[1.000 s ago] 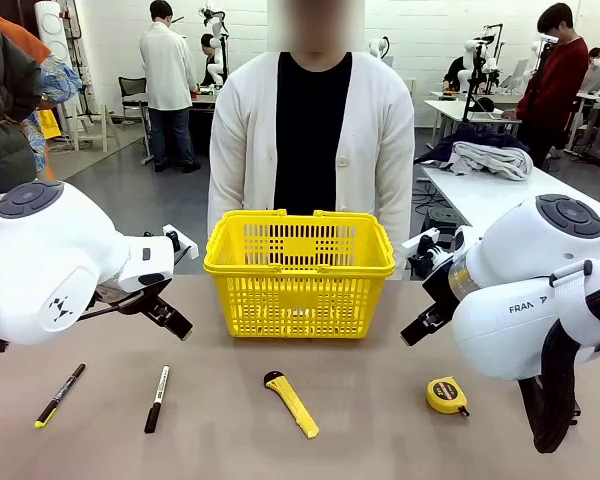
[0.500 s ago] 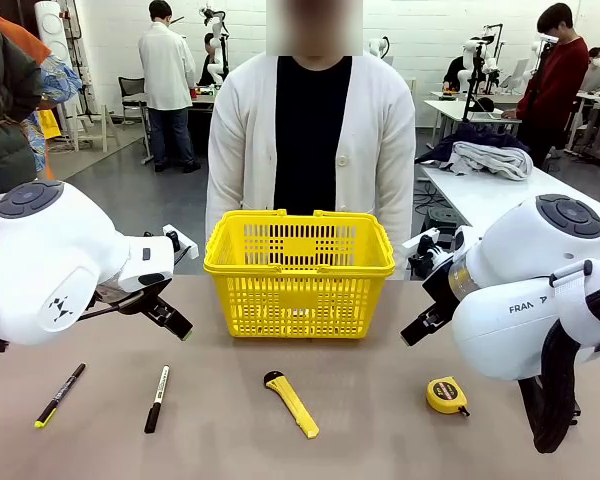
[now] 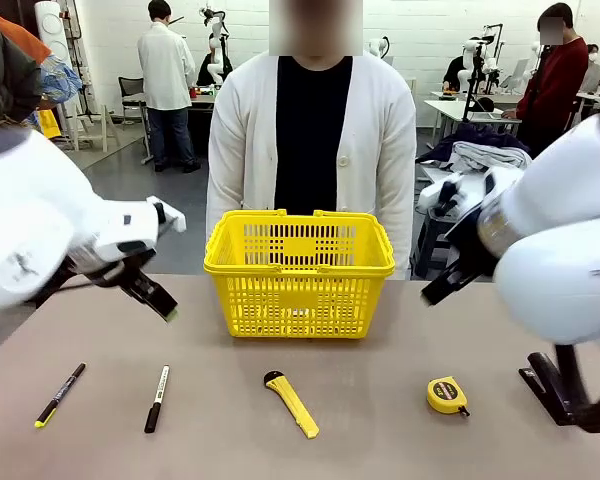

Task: Place the items the person wants into the basket.
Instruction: Pick up the item the person points to and place it in the Market Basket.

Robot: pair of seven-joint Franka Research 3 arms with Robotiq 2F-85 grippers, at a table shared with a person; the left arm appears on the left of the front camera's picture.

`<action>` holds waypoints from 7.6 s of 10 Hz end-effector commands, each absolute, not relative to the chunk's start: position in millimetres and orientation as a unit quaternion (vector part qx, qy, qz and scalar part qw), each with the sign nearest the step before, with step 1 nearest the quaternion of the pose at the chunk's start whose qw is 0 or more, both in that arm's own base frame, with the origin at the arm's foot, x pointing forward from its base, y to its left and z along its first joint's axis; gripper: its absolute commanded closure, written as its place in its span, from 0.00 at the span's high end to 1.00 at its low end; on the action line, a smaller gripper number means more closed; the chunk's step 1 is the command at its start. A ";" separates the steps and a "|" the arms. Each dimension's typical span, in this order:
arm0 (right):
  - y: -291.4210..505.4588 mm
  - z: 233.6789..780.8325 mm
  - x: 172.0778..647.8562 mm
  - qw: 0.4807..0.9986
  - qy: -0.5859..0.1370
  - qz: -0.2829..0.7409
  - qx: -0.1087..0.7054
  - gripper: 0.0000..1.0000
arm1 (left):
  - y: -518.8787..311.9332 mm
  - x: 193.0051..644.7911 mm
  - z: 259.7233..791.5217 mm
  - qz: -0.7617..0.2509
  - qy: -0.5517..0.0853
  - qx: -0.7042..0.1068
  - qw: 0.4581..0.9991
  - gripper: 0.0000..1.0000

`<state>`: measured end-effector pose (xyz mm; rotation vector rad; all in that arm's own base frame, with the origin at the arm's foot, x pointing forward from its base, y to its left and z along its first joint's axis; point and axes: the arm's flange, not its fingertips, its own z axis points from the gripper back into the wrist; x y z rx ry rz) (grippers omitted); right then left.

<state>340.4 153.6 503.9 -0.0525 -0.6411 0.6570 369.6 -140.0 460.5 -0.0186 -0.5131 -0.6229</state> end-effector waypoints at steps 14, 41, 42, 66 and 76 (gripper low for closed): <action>83.1 593.3 287.3 0.868 -0.206 0.421 0.163 1.00 | -116.6 330.1 629.2 -0.401 -0.237 -0.205 0.861 1.00; -189.6 588.5 195.3 0.830 -0.400 0.220 0.321 1.00 | 137.0 260.4 624.9 -0.322 -0.370 -0.283 0.824 1.00; -189.6 588.5 195.3 0.830 -0.400 0.220 0.321 1.00 | 137.0 260.4 624.9 -0.322 -0.370 -0.283 0.824 1.00; -189.6 588.5 195.3 0.830 -0.400 0.220 0.321 1.00 | -21.8 378.3 418.4 -0.282 -0.047 0.020 0.958 1.00; -189.6 588.5 195.3 0.830 -0.400 0.220 0.321 1.00 | -35.1 373.3 338.7 -0.196 -0.049 0.047 0.978 1.00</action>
